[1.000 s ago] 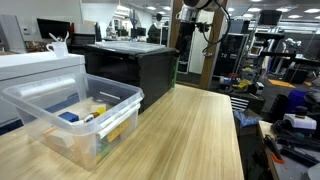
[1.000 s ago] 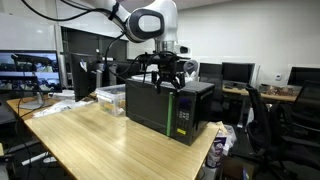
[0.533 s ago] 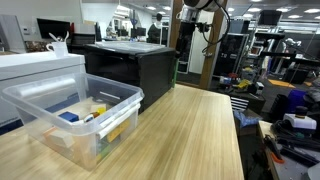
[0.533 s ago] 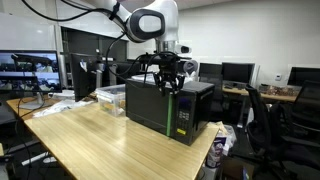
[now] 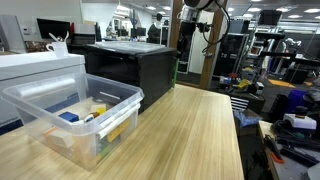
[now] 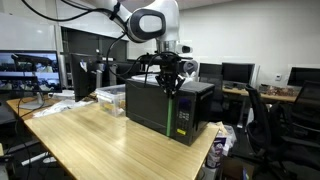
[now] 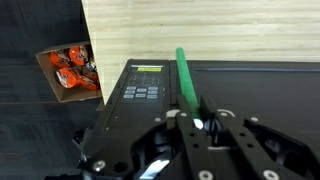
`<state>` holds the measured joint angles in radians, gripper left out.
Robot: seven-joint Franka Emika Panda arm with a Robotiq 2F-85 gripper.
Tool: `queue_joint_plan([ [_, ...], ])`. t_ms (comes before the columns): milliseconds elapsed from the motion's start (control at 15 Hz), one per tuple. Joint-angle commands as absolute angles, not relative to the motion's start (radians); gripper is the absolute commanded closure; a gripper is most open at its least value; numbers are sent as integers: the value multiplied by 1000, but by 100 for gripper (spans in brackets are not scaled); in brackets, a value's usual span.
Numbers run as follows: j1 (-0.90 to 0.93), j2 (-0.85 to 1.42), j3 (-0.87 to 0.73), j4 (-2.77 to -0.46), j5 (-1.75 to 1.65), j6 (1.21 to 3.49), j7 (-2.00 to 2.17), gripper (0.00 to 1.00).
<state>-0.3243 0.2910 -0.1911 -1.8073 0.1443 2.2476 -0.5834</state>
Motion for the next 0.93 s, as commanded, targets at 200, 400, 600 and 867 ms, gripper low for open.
queue_joint_plan([
  [200,-342,298,-180,-1802,151,2253,-577,96],
  [400,-344,287,-183,-1829,141,2257,-585,96],
  [600,-338,268,-189,-1875,110,2273,-598,96],
  [867,-336,256,-190,-1901,100,2293,-602,96],
])
